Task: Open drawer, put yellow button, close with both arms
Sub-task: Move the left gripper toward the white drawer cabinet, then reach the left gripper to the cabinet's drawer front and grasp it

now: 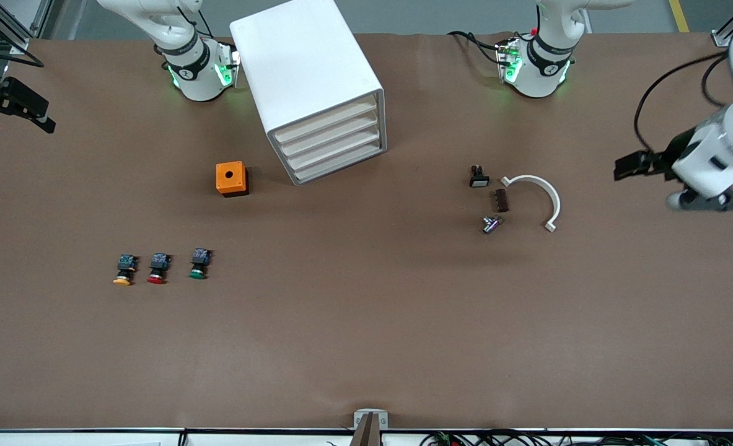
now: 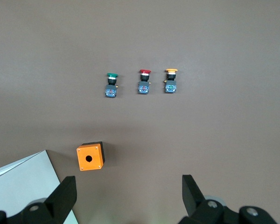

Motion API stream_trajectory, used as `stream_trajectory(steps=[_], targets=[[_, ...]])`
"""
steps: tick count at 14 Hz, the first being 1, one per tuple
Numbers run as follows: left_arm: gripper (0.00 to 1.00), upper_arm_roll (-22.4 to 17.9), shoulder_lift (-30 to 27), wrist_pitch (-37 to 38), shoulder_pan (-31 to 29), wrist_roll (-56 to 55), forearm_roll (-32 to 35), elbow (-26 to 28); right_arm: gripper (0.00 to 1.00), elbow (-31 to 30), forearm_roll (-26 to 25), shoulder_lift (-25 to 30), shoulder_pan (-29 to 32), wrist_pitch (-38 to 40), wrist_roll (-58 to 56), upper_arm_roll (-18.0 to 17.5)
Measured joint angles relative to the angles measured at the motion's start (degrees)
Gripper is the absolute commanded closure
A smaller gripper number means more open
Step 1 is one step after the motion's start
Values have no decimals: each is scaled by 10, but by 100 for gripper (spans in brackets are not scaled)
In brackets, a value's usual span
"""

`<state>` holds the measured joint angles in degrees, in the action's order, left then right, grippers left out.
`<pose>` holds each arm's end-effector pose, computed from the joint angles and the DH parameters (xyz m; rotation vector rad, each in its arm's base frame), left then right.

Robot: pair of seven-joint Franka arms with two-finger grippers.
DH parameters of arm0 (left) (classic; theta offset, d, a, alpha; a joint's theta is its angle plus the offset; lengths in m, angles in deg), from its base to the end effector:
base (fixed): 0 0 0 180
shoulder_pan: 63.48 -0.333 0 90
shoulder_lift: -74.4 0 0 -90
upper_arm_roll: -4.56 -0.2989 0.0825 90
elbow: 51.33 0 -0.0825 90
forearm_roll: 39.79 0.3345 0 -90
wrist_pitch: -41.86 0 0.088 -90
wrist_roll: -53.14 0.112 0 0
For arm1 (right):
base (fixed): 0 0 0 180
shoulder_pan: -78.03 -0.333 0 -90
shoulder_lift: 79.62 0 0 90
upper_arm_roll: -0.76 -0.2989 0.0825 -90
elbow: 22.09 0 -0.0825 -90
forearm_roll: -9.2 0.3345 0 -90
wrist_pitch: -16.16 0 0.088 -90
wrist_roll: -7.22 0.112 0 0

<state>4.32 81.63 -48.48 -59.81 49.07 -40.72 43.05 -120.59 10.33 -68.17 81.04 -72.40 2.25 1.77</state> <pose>0.5271 -0.0335 0.5056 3.1235 0.0201 -0.3091 0.4413 -0.0296 0.6323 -3.1201 -0.0275 -0.0438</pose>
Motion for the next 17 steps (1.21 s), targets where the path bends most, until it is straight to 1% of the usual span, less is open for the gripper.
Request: stream_trajectory(steps=[6,8,12,15,17], targets=[[0,4,102,-67,48,-128,0,-4,0,0,0,0,0,0,0,0],[0,6,127,-81,58,-191,-7,-8,0,0,0,0,0,0,0,0],[0,18,147,-73,74,-379,-99,-28,0,0,0,0,0,0,0,0],[0,20,160,-47,97,-490,-138,-45,0,0,0,0,0,0,0,0],[0,20,180,-12,115,-578,-161,-70,0,0,0,0,0,0,0,0]])
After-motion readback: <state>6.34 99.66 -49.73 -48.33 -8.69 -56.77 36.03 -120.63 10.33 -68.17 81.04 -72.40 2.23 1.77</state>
